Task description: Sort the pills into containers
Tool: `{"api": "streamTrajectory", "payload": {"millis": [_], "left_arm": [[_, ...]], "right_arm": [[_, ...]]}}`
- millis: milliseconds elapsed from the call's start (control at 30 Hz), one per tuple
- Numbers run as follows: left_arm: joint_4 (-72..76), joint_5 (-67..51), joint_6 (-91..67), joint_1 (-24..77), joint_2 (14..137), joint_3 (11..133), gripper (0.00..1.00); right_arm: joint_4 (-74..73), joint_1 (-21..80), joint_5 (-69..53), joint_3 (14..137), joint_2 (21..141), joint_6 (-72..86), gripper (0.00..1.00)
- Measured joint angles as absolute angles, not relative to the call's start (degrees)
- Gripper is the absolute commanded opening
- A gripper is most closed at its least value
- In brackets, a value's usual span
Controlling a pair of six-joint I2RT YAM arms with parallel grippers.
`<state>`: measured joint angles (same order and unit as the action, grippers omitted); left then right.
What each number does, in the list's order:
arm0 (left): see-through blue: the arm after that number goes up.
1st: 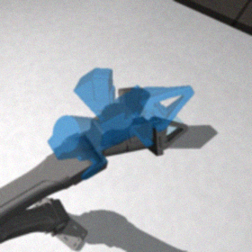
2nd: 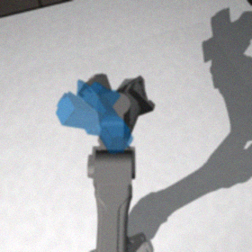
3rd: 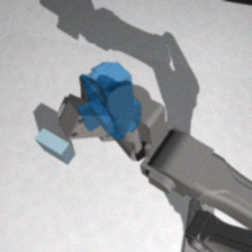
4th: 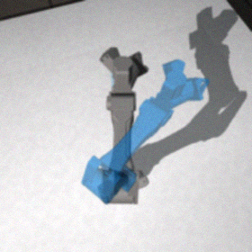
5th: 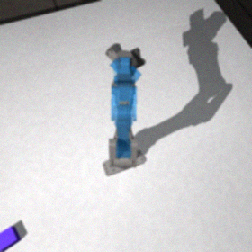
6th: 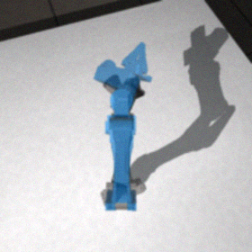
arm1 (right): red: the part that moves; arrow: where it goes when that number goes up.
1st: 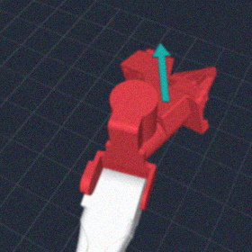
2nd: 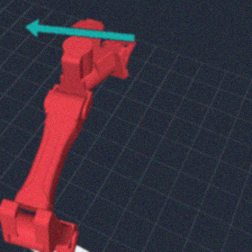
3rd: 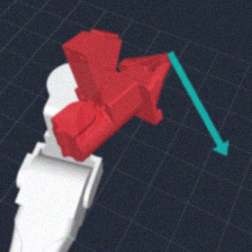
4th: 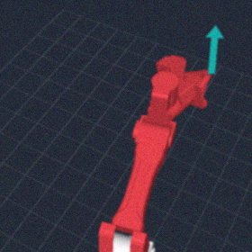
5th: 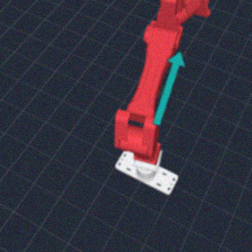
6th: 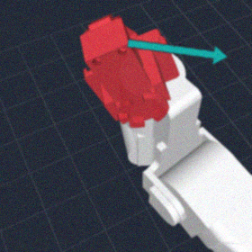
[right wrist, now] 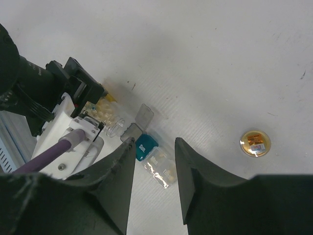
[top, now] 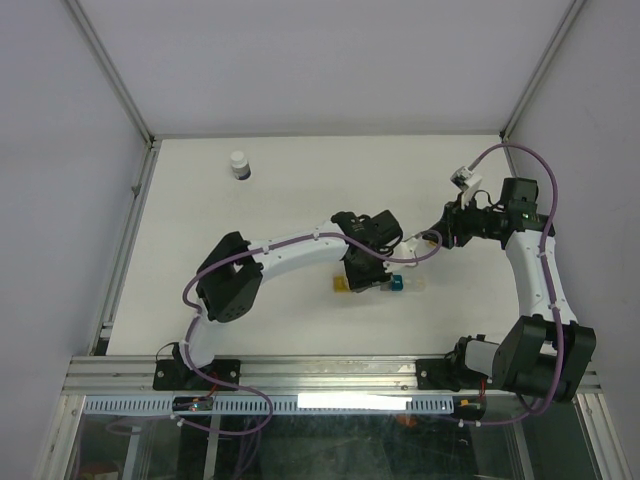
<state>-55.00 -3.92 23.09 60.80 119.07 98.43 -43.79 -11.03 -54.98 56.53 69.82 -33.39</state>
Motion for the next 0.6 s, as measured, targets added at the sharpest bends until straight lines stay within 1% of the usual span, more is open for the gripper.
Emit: {"api": "streamTrajectory", "payload": {"millis": [600], "left_arm": [[-57.1, -3.0, 23.1, 60.7, 120.2, 101.2, 0.00]], "right_arm": [[-44.0, -11.3, -55.4, 56.5, 69.8, -33.5, 0.41]]}}
